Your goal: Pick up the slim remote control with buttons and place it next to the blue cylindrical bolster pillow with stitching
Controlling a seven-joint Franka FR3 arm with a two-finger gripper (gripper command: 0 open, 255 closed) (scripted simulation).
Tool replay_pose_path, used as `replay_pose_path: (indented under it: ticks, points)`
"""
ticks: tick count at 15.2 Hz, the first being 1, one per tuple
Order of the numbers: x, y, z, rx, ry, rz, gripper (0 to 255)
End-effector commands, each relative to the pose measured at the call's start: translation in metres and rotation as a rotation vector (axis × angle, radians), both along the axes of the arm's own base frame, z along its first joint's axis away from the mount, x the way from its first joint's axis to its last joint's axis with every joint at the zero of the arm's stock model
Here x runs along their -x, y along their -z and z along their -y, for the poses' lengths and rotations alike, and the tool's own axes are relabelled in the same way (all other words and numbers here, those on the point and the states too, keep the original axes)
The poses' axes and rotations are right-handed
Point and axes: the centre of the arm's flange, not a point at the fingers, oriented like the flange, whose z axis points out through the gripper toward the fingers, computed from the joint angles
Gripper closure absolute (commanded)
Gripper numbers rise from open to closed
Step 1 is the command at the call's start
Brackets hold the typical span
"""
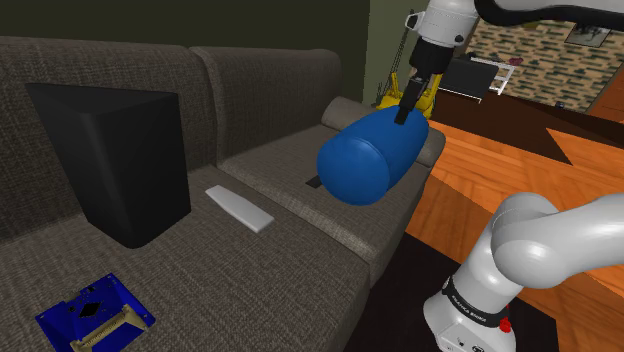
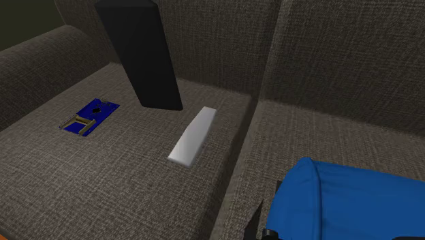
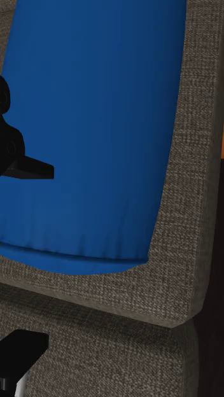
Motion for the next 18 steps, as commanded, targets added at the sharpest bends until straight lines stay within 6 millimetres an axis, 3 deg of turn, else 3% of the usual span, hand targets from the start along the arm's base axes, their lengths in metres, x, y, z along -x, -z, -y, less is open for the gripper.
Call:
replay_pose_path:
  ticks: [1,18]
  points:
    - [0.0,0.0,0.0,0.0,0.0,0.0,0]
    - [-0.135,0.125,-0.127,-0.06,0.049,-0.05,0]
